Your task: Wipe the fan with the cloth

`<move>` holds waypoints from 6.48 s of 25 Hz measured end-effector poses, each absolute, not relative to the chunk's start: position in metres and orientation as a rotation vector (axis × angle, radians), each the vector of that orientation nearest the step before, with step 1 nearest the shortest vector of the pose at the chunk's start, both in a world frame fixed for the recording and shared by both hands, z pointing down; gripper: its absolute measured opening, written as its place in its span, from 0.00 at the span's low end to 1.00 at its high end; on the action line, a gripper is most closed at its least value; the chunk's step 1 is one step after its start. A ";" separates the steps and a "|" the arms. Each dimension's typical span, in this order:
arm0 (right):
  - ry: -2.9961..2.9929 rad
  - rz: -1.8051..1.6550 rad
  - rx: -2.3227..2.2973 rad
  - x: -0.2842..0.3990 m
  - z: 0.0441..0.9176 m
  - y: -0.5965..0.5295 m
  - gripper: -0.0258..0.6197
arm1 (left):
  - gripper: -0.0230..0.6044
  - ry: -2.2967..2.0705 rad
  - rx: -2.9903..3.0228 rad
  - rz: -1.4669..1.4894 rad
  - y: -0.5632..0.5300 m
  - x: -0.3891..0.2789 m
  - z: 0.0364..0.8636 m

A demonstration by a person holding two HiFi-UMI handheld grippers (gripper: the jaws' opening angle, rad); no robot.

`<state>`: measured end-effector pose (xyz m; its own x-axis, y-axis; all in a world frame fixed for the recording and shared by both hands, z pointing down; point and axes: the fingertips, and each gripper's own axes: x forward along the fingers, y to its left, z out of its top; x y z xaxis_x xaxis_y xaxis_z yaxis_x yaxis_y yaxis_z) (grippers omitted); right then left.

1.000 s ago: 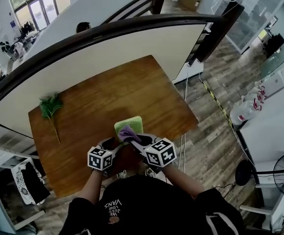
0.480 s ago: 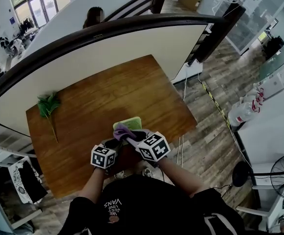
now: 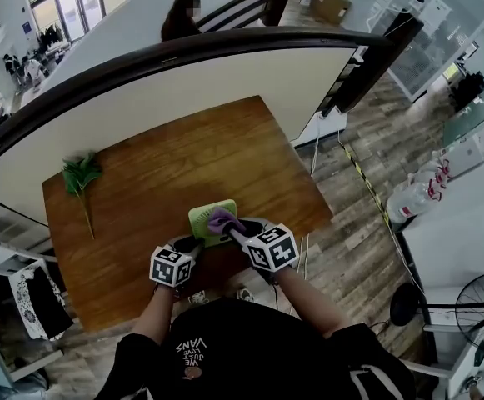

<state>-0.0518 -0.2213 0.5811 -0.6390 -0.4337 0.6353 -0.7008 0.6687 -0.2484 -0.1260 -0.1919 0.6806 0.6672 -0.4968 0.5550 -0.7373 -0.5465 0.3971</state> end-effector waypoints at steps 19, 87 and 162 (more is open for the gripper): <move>-2.357 0.560 1.015 -0.006 0.557 -0.218 0.19 | 0.23 -1.035 2.237 0.533 -0.190 -0.133 0.678; -2.317 0.302 0.442 -0.107 0.650 -0.159 0.19 | 0.06 -1.398 2.155 0.181 -0.122 -0.174 0.598; -2.640 0.534 0.850 0.063 0.522 -0.147 0.19 | 0.06 -1.659 2.200 0.003 -0.083 -0.084 0.526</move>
<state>0.0628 -0.1466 0.5225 -0.7731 -0.4899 0.4028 -0.6079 0.7535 -0.2504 -0.0839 -0.0827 0.5260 0.3018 -0.9255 0.2286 -0.9263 -0.2280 0.2999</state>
